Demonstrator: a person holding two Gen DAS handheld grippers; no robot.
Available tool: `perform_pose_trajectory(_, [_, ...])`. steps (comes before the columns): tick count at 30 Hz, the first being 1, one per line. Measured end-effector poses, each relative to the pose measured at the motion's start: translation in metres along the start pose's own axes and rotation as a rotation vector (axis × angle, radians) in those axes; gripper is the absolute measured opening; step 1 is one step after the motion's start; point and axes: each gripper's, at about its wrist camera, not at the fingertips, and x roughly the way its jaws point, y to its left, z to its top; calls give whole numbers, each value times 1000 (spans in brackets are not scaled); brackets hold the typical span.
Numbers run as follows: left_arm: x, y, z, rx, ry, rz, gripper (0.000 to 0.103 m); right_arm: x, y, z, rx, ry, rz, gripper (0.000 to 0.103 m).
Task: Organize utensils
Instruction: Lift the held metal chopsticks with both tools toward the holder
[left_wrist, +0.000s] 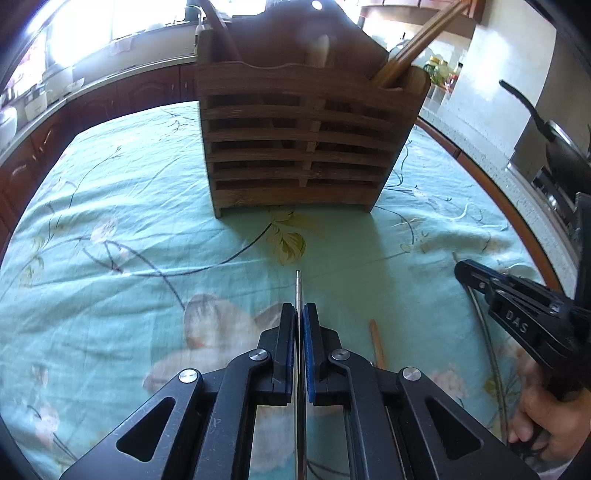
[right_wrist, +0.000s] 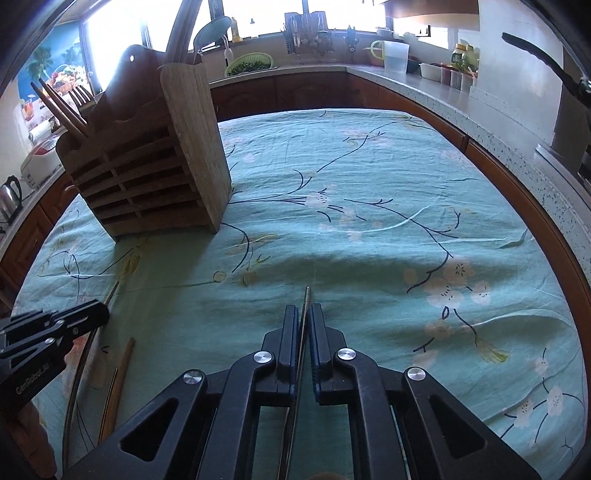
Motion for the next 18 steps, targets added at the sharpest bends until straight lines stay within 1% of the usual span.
perform_pose_trajectory(3, [-28, 11, -10, -59, -31, -31, 3, 0, -1, 0, 4, -1, 7, 6])
perform_pose_trajectory(5, [-49, 14, -16, -80, -60, -41, 3, 0, -2, 0, 11, -2, 17, 6])
perform_pose_trajectory(11, [-102, 20, -33, -93, -128, -60, 3, 1, -2, 0, 18, -3, 25, 6])
perform_pose_trajectory(16, [-129, 28, -45, -138, -153, -113, 3, 0, -4, 0, 24, -5, 39, 6])
perform_pose_trajectory(18, [-143, 30, -47, -132, -166, -120, 3, -5, -5, -1, 28, -20, 54, 5])
